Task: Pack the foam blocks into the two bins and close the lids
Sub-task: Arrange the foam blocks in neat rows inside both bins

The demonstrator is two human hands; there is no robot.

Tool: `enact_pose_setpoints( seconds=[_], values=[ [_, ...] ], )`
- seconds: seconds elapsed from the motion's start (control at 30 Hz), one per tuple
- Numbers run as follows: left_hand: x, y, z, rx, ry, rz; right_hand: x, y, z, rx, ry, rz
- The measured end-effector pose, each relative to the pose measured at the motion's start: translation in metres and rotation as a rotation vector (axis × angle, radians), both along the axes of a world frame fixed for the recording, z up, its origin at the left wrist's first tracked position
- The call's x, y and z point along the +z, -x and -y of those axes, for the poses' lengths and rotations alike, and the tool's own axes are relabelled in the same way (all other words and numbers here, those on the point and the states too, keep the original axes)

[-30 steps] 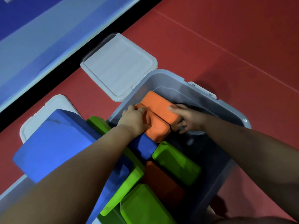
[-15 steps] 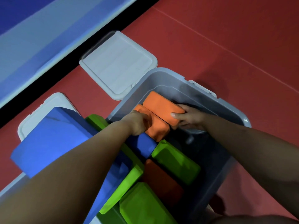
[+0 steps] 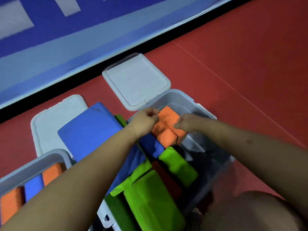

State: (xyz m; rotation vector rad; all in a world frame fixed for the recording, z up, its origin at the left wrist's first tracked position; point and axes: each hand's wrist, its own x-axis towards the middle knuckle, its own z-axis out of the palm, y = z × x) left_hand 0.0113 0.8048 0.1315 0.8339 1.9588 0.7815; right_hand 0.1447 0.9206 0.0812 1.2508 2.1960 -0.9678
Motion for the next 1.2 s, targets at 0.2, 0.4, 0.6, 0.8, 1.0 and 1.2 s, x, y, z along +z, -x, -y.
enact_pose_setpoints(
  seconds=[0.2, 0.4, 0.6, 0.8, 1.0, 1.2],
  values=[
    [0.041, -0.005, 0.089, 0.211, -0.207, 0.147, 0.065, 0.003, 0.087, -0.073, 0.392, 0.019],
    [0.027, -0.032, 0.196, 0.331, -0.145, 0.267, 0.071, -0.019, 0.199, 0.032, 0.243, 0.024],
    [0.002, -0.064, 0.253, 0.434, 0.003, 0.396, 0.046, -0.041, 0.26, 0.039, -0.04, -0.143],
    [0.007, -0.076, 0.27, 0.534, -0.004, 0.533, 0.037, -0.04, 0.281, 0.19, -0.082, -0.143],
    [0.007, -0.075, 0.275, 0.549, 0.038, 0.6, 0.018, -0.039, 0.283, 0.356, -0.009, 0.045],
    [-0.011, -0.068, 0.274, 0.63, 0.037, 0.73, 0.011, -0.028, 0.272, 0.461, -0.021, 0.096]
  ],
)
